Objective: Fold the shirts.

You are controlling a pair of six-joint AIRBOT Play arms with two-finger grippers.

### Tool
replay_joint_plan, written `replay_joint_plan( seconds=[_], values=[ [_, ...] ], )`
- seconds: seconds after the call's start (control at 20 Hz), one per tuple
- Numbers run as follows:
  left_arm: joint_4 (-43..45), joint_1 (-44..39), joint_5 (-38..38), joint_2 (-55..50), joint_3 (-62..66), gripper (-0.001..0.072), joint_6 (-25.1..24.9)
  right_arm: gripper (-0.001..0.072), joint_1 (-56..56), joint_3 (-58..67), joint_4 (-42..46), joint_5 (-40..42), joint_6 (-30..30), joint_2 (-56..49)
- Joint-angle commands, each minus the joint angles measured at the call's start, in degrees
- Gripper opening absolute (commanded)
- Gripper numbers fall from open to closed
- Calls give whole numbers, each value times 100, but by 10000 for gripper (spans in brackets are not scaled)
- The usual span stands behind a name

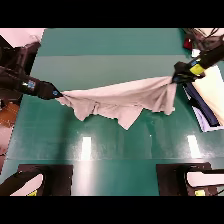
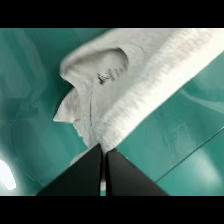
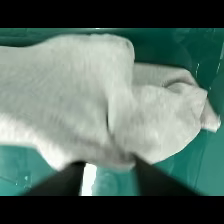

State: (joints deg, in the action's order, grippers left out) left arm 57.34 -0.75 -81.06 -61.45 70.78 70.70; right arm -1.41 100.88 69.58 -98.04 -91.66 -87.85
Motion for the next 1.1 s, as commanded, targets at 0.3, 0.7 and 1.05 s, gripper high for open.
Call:
replay_joint_plan(
  seconds=[0.3, 0.7, 1.05],
  values=[
    [-9, 4, 780, -219, -365, 21, -63, 575, -452, -157, -358, 673, 669, -581],
    [-11, 4, 763, -219, -365, 21, -63, 457, -1113, -3644, -369, 2422, 940, 750],
    [-13, 4, 761, -219, -367, 21, -59, 369, -1263, -4498, -708, 3368, 1528, 916]
  ],
)
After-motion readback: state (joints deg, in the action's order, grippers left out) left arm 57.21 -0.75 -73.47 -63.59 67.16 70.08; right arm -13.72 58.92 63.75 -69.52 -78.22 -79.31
